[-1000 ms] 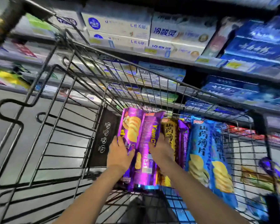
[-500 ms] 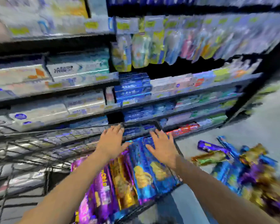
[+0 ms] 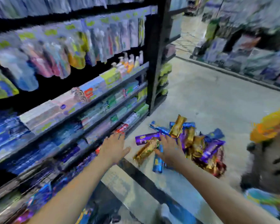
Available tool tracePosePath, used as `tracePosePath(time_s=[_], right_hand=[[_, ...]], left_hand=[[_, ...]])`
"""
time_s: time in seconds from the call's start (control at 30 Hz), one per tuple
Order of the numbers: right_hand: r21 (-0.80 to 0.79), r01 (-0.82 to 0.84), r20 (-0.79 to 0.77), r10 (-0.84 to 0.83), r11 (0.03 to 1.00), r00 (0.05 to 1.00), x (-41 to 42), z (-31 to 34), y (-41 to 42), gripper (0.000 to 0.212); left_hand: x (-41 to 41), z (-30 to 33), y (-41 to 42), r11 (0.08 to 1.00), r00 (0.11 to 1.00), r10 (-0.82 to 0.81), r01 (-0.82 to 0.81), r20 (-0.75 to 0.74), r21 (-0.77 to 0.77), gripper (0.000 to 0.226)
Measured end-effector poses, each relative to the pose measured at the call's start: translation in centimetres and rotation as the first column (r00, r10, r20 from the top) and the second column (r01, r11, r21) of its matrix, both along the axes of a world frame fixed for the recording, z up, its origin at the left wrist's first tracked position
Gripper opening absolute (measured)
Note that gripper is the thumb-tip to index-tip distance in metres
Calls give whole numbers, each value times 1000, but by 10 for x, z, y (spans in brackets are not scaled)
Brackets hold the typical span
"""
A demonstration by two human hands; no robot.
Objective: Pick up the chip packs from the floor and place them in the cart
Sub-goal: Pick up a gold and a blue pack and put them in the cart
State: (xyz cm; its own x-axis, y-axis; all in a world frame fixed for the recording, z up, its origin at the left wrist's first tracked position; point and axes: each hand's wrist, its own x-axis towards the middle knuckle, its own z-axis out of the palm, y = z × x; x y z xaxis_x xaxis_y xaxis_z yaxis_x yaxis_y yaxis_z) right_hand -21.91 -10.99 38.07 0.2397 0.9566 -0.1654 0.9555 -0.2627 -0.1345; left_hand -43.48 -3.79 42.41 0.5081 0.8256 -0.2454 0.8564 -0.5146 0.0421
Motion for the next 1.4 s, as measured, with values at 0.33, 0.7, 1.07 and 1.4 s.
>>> tracePosePath(time_s=[0.33,0.7,1.07,1.4], right_hand=[[-249,115,-67,-135,962,989,153,-70,23,69],[-501,241,-229,-396,831,890,187,-245,90,76],[-584,340,-251,-562,737,788,200,-585,187,95],[-535,644,-206,-823,547,529,196,-781,232,121]], left_hand=[[170,-78,54,980,999,-24,19,-26,-198,67],[226,-271,146,932,987,-66,8,-147,-363,64],[269,-616,239,925,982,-16,-57,-188,-376,73],[281,-804,278,889,951,264,-305,-163,-340,118]])
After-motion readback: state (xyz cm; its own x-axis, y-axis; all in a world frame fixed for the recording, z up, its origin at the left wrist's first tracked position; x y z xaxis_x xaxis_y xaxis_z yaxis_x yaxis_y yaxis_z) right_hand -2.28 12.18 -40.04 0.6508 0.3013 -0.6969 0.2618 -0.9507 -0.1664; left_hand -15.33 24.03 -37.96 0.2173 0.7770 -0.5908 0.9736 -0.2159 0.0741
